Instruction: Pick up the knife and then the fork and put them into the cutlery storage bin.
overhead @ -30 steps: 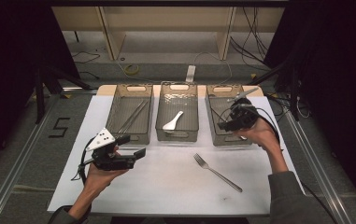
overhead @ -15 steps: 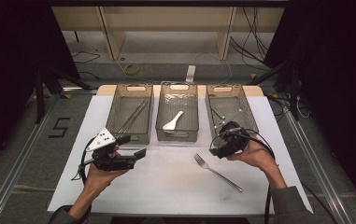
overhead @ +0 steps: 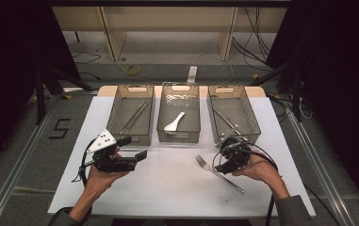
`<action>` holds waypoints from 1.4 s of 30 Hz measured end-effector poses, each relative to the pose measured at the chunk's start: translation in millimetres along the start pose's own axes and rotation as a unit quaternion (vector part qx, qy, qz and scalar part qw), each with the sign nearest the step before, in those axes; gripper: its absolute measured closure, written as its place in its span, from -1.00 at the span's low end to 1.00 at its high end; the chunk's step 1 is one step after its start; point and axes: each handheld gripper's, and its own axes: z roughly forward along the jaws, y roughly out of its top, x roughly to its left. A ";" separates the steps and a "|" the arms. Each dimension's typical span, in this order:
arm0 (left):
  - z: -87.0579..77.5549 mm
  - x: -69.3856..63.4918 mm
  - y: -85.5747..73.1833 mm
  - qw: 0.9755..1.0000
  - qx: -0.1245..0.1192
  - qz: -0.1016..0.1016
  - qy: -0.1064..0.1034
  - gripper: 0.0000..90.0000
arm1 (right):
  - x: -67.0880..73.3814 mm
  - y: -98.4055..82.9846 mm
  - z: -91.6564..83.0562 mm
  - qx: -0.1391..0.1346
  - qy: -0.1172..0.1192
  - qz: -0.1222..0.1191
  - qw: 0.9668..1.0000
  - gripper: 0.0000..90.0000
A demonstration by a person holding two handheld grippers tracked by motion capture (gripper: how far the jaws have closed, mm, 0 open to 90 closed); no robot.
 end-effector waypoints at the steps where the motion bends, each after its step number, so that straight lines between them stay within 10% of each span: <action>1: 0.0 0.2 -0.1 1.000 0.000 -0.001 0.000 -0.65 | 0.6 -1.6 1.5 0.003 0.002 0.001 1.000 -0.07; 42: 0.1 -0.3 -0.5 1.000 0.003 0.000 0.002 -0.64 | 11.6 -4.6 35.5 0.078 0.011 -0.057 0.995 0.67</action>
